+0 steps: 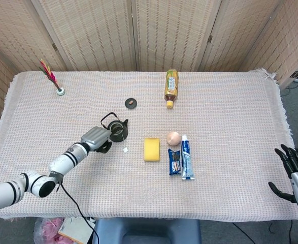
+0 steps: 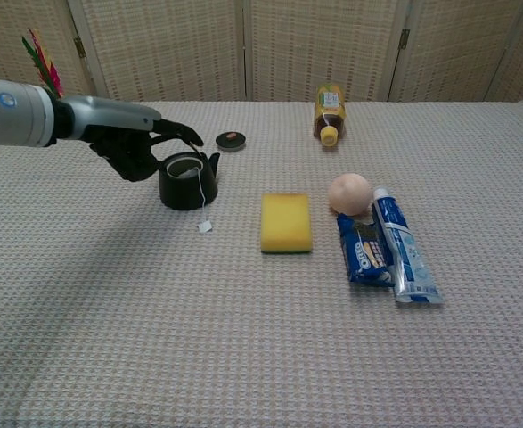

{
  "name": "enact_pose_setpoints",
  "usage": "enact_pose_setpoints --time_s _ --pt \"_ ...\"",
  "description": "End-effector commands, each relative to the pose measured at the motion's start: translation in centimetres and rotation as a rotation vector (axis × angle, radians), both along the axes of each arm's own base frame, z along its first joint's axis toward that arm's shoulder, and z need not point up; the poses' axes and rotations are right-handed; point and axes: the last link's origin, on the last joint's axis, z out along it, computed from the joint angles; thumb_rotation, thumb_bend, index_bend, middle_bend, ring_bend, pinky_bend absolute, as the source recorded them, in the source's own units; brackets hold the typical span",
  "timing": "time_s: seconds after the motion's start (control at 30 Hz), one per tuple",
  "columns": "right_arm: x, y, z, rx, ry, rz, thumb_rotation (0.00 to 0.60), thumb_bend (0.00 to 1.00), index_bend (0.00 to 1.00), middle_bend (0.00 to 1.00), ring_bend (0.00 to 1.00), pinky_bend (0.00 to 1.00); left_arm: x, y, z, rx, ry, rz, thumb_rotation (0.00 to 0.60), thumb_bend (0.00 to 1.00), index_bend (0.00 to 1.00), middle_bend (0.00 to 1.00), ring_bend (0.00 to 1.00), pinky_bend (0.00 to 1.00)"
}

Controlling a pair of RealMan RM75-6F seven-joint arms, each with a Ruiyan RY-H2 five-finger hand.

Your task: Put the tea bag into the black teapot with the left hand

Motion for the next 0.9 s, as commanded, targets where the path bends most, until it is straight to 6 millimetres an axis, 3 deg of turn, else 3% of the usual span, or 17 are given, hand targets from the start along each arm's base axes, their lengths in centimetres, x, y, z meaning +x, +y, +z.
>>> enact_pose_setpoints --time_s 0.03,0.27,0.4,0.6,0.77,0.83,0.9 --pt "0.1 0.3 0.1 -0.004 -0.001 0.008 0.600 0.19 0.00 0.00 0.00 0.00 -0.4 -3.2 4.7 0.110 -0.028 -0.067 0.600 0.63 0.00 1.00 1.00 1.00" --pt "0.3 0.7 0.0 0.006 0.003 0.023 0.600 0.19 0.00 0.00 0.00 0.00 -3.8 -8.7 10.2 0.305 -0.031 -0.058 0.600 0.61 0.00 1.00 1.00 1.00" --pt "0.3 0.5 -0.3 0.023 0.007 0.026 0.600 0.19 0.00 0.00 0.00 0.00 -5.8 -11.2 11.2 0.436 0.006 -0.017 0.600 0.61 0.00 1.00 0.99 1.00" --pt "0.4 0.5 -0.7 0.043 0.013 0.029 0.600 0.19 0.00 0.00 0.00 0.00 -8.6 -14.4 11.4 0.646 -0.005 -0.001 0.600 0.57 0.00 0.96 0.87 1.00" --pt "0.5 0.4 -1.0 0.061 0.019 0.032 0.600 0.19 0.00 0.00 0.00 0.00 -11.0 -17.2 10.0 0.641 -0.033 0.058 0.600 0.41 0.00 0.74 0.62 0.85" --pt "0.5 0.4 -1.1 0.064 0.021 0.035 0.600 0.19 0.00 0.00 0.00 0.00 -11.6 -17.9 9.6 0.617 -0.045 0.077 0.600 0.35 0.00 0.57 0.46 0.72" --pt "0.5 0.4 -1.2 0.067 0.023 0.035 0.600 0.19 0.00 0.00 0.00 0.00 -12.2 -18.6 9.3 0.584 -0.056 0.087 0.600 0.29 0.00 0.30 0.22 0.51"
